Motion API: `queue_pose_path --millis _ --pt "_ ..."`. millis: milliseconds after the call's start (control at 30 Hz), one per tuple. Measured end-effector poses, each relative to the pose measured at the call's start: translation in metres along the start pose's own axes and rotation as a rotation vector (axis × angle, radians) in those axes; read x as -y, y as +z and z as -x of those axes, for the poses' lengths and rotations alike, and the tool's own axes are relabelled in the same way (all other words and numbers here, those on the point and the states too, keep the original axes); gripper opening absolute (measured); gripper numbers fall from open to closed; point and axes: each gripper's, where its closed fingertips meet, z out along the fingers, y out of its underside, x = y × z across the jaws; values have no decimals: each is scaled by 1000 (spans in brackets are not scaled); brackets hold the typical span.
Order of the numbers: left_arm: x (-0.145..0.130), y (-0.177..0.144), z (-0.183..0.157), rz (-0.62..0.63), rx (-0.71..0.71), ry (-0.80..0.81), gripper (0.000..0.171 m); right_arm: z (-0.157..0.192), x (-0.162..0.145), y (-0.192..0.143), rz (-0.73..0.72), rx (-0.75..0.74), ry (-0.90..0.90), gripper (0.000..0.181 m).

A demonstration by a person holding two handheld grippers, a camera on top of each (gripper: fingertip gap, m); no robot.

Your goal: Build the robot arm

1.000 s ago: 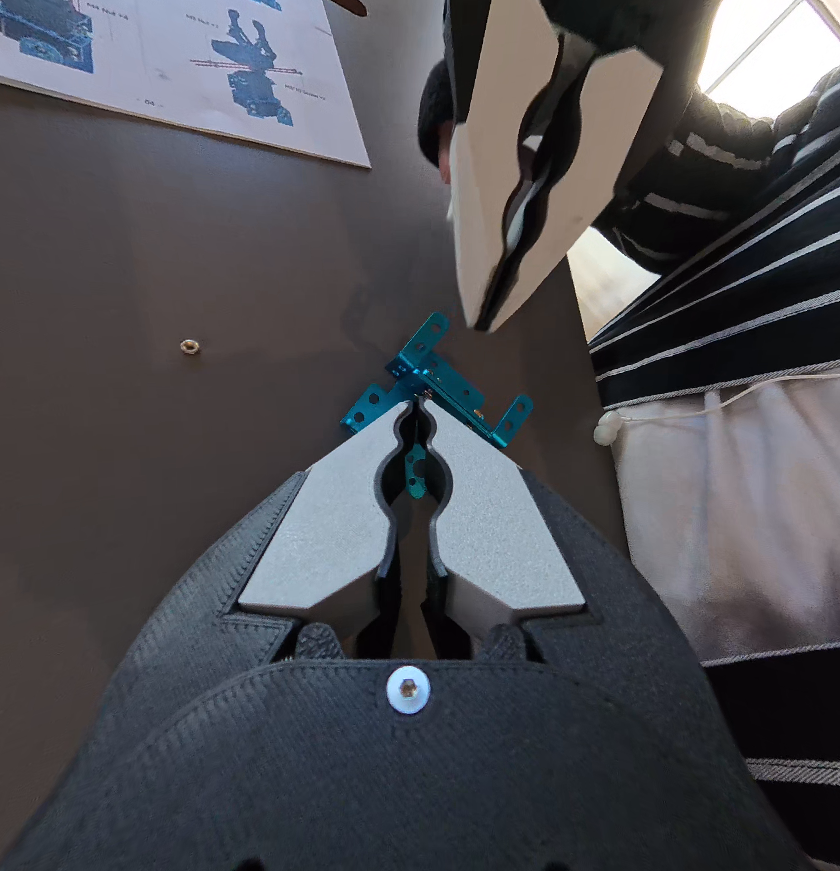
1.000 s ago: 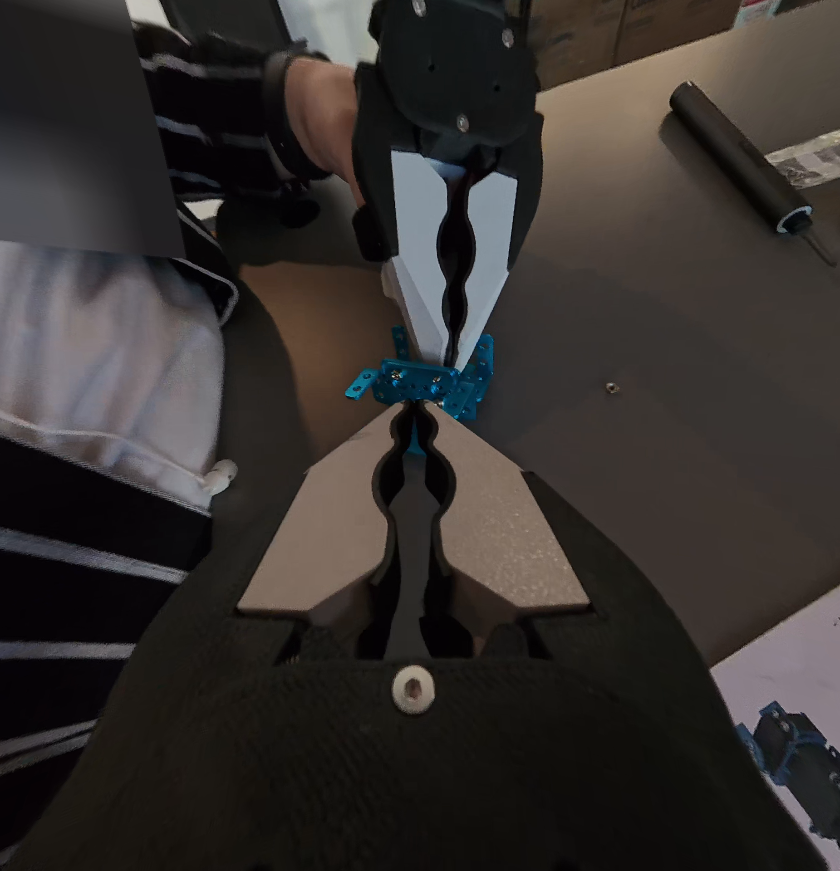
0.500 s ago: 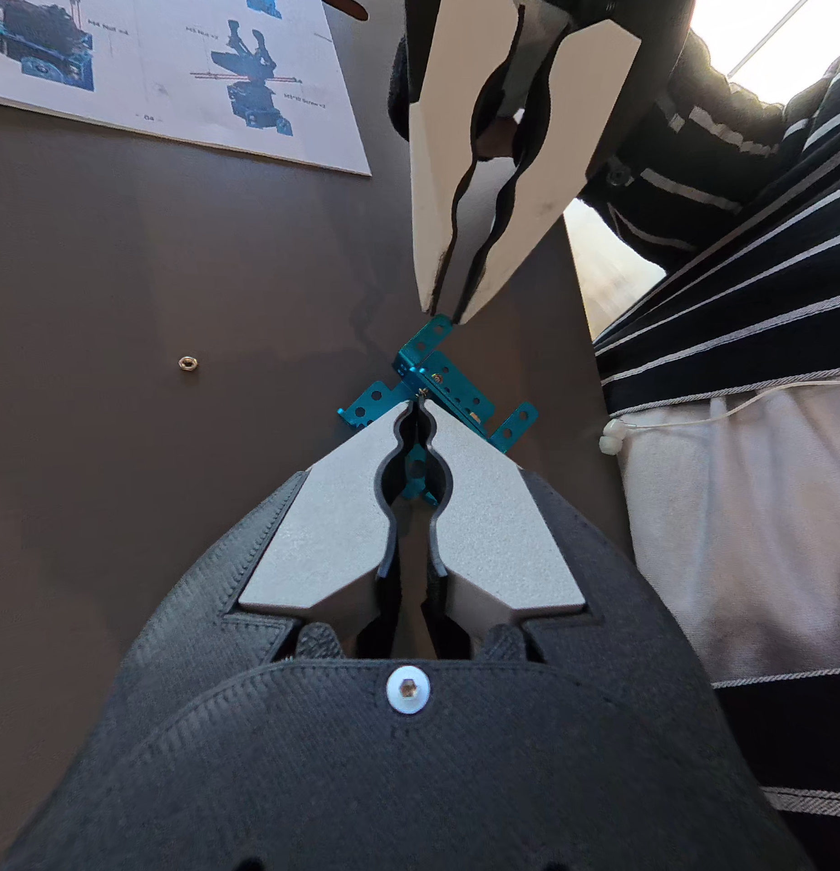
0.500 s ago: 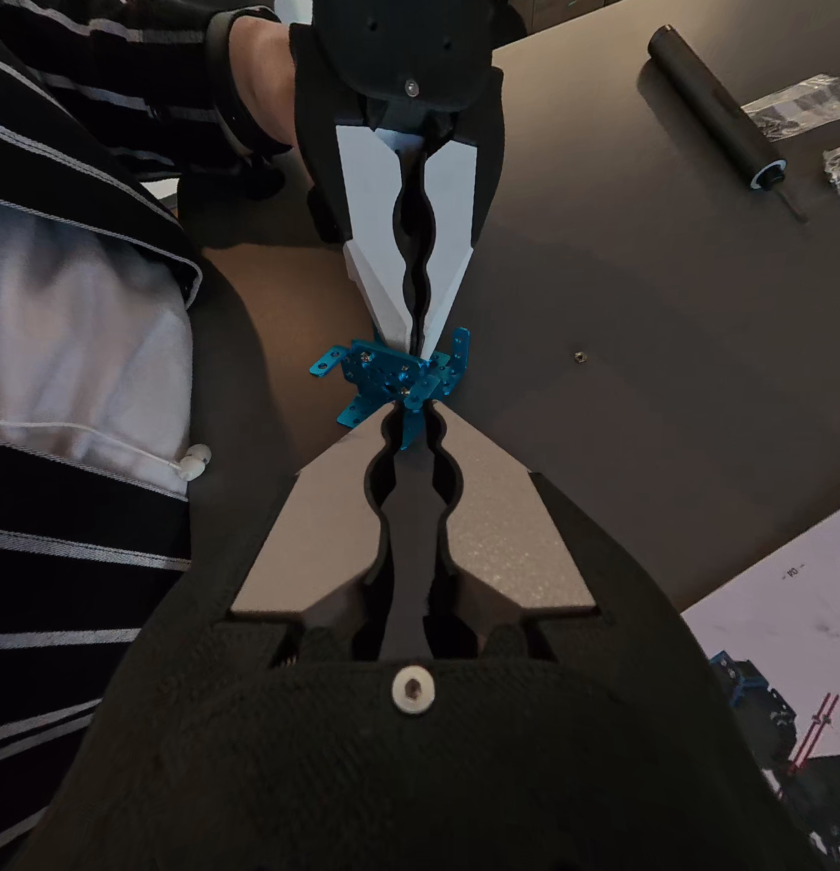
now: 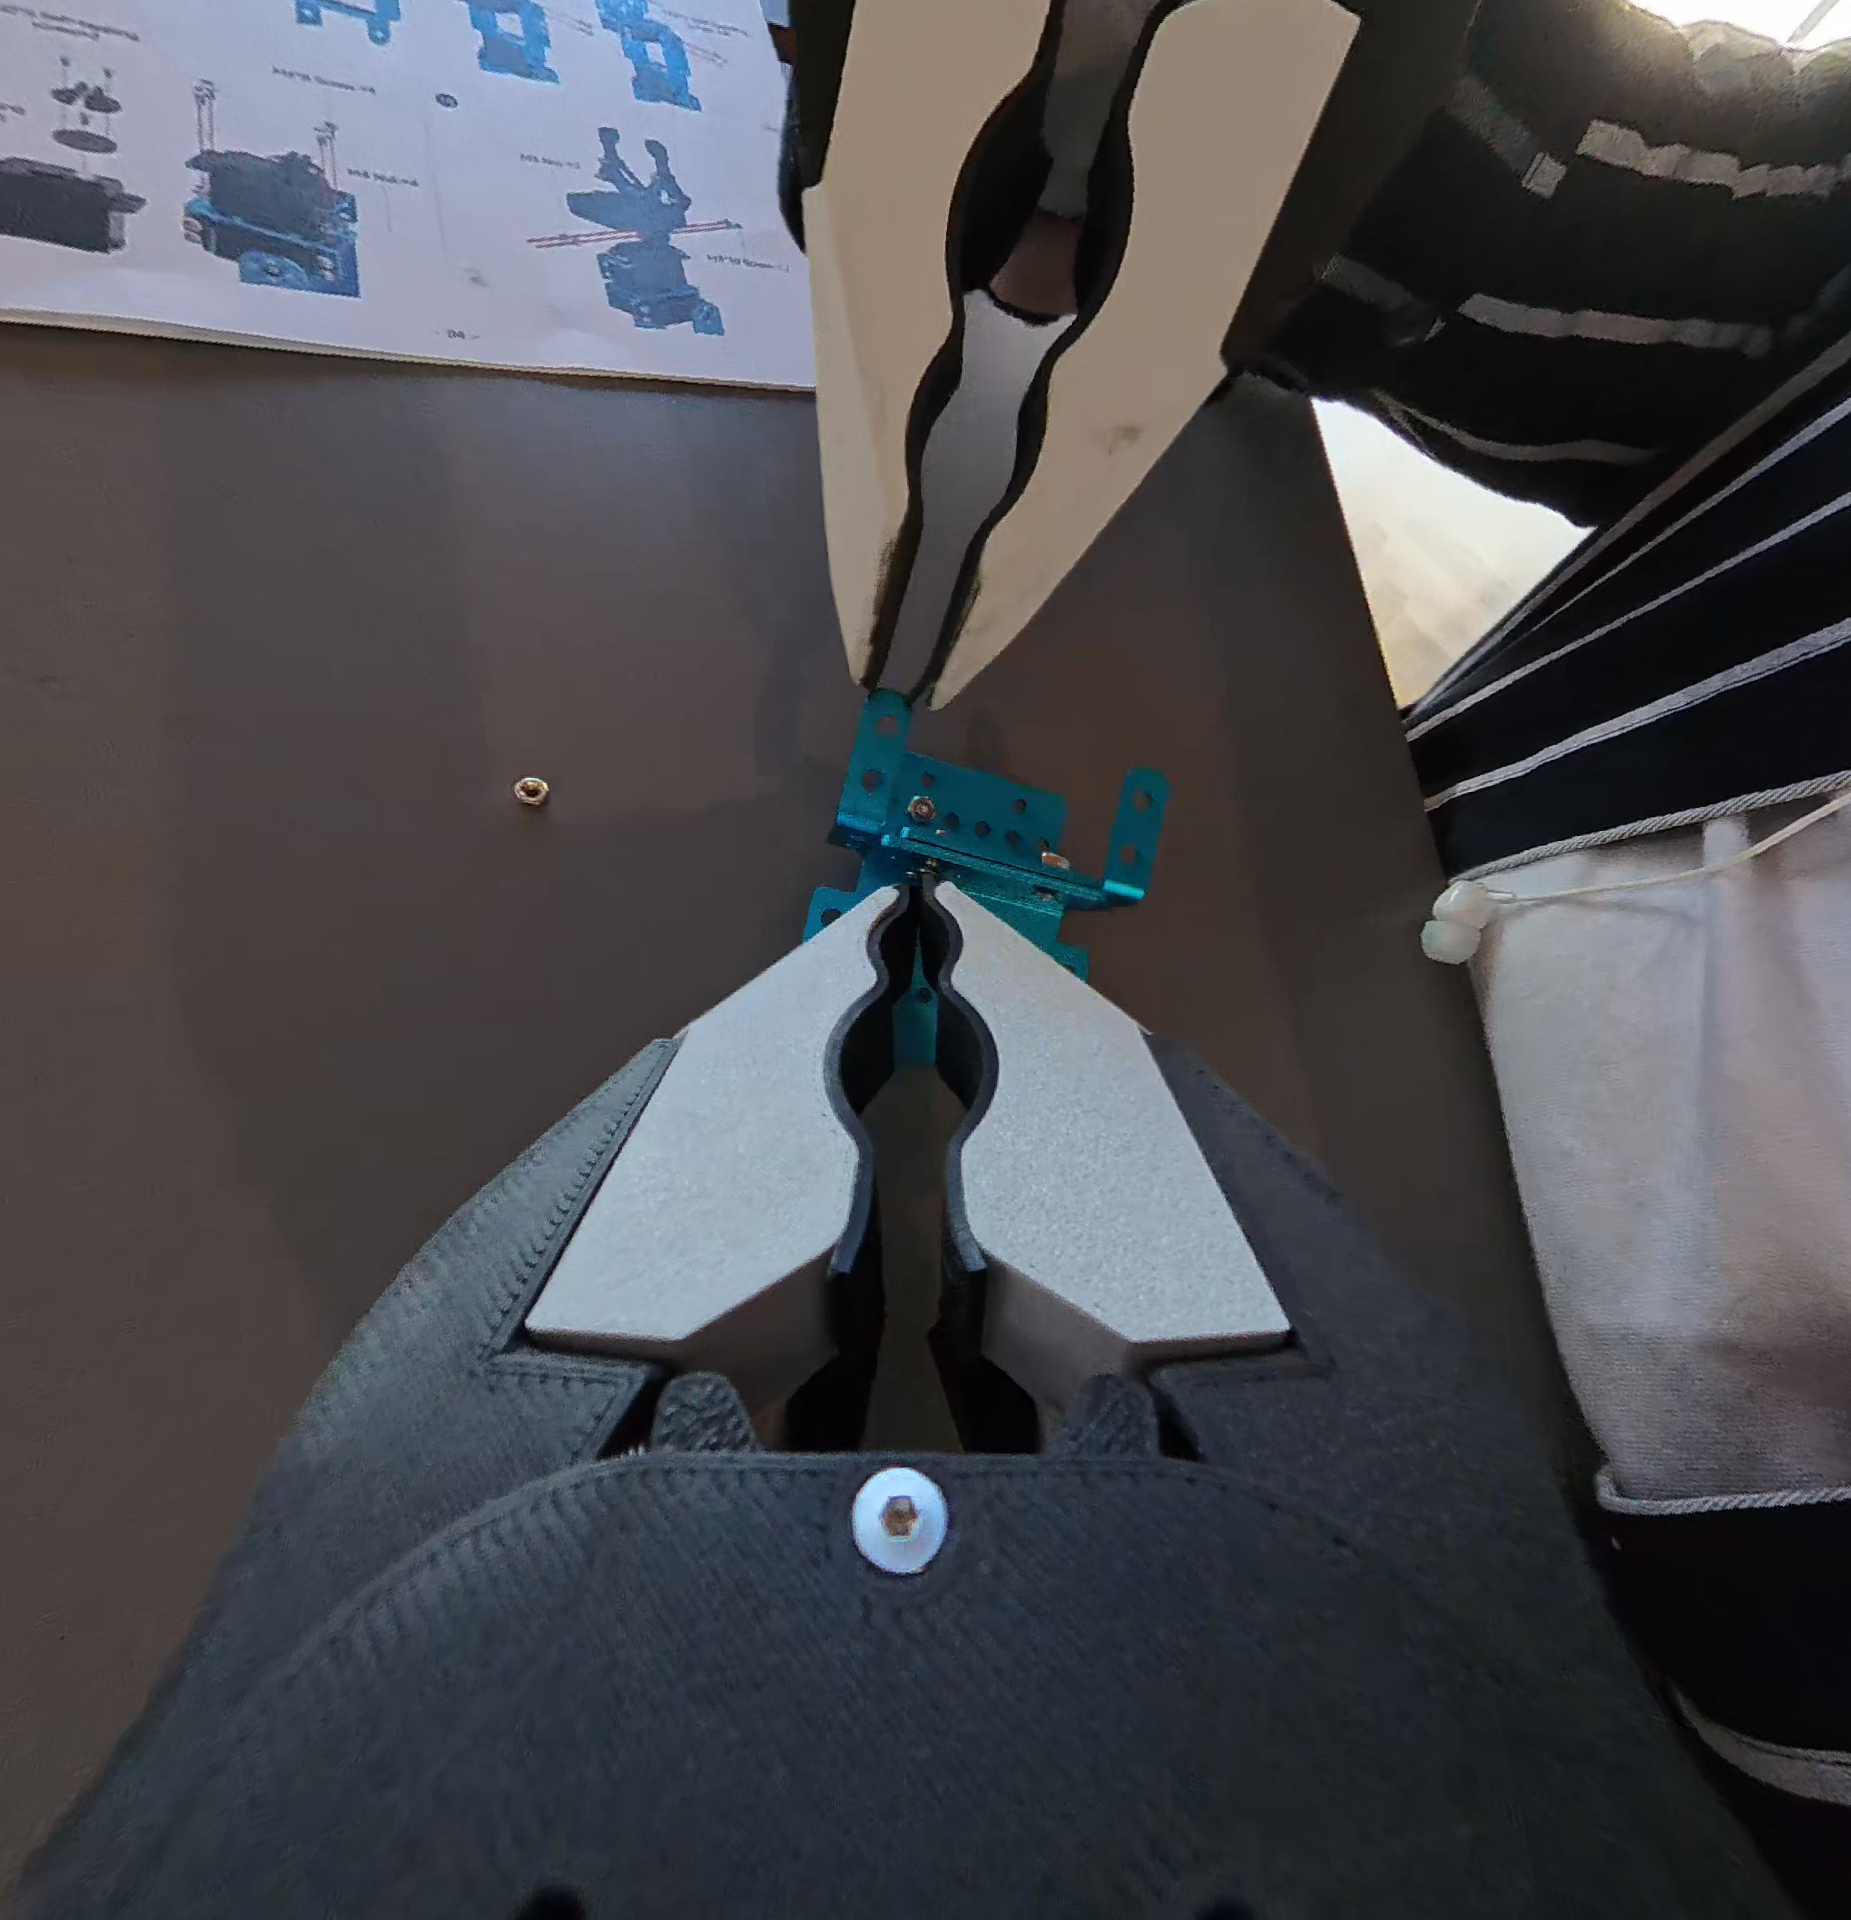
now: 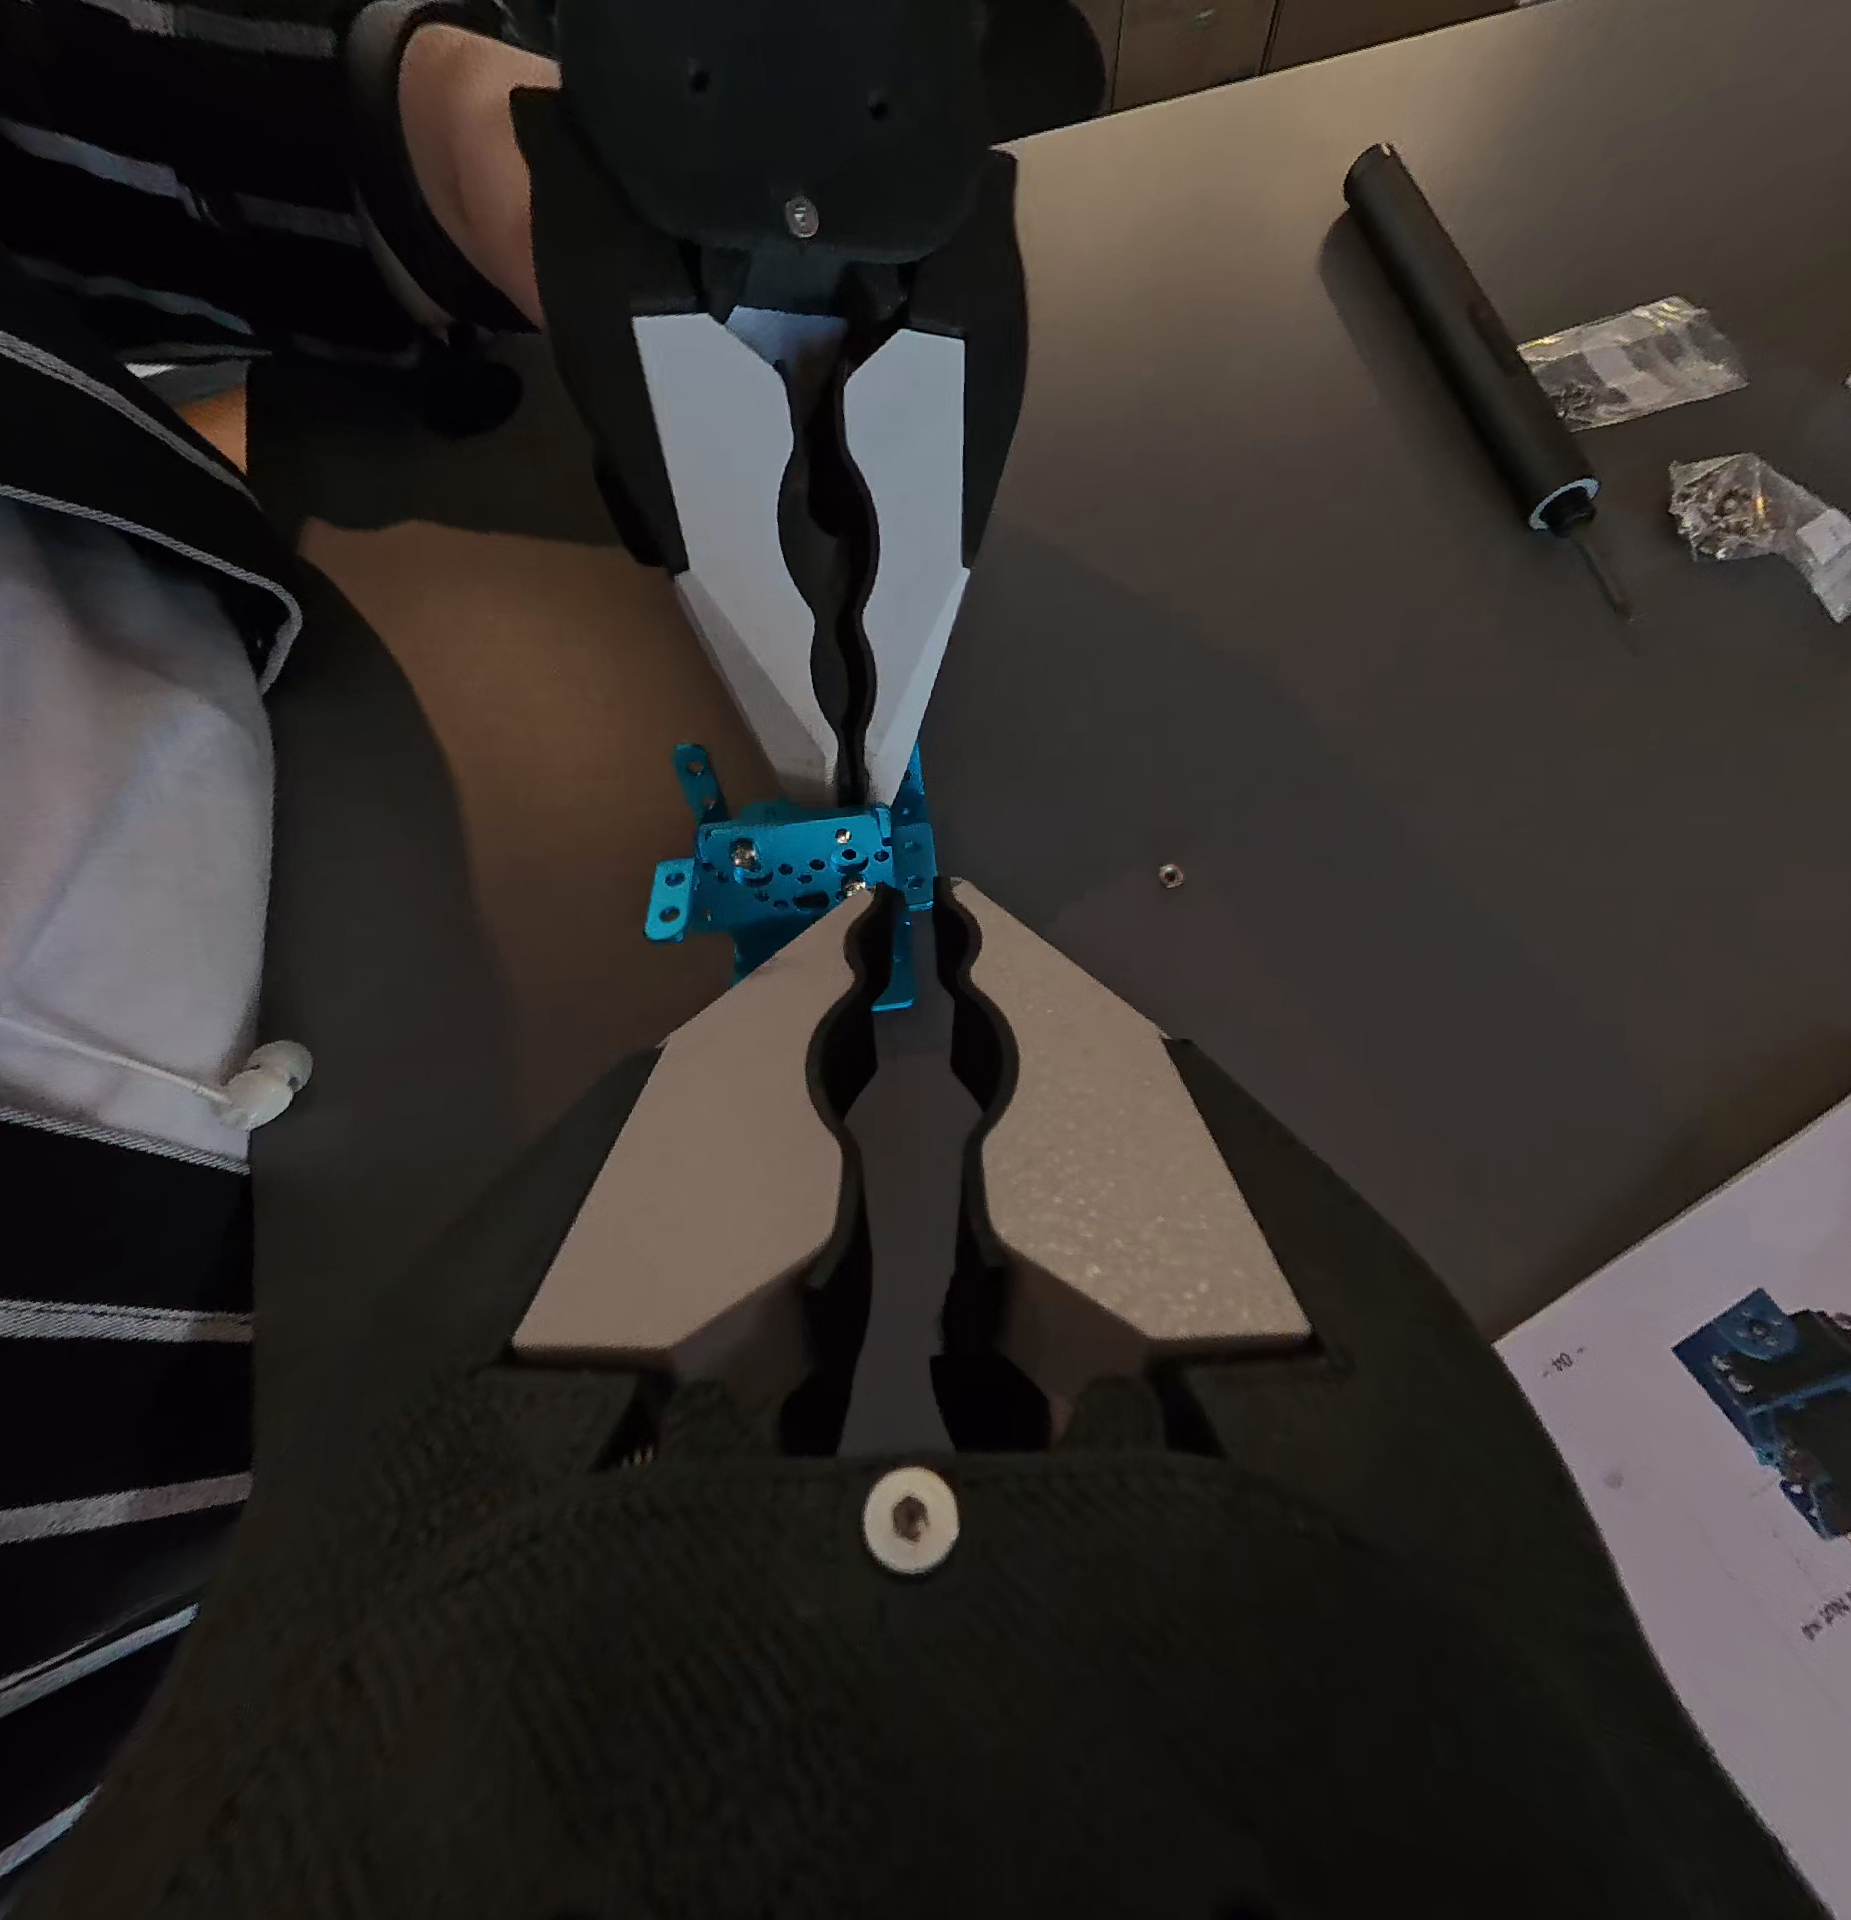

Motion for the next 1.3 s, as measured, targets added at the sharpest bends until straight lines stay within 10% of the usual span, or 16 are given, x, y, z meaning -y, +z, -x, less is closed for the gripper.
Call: queue_pose_path --millis 933,1300 --pt "11 4 2 -14 101 91 0 0 -1 -13 -132 11 64 9" --pt "13 7 0 -12 90 88 0 -50 -10 -13 102 -50 -66 15"
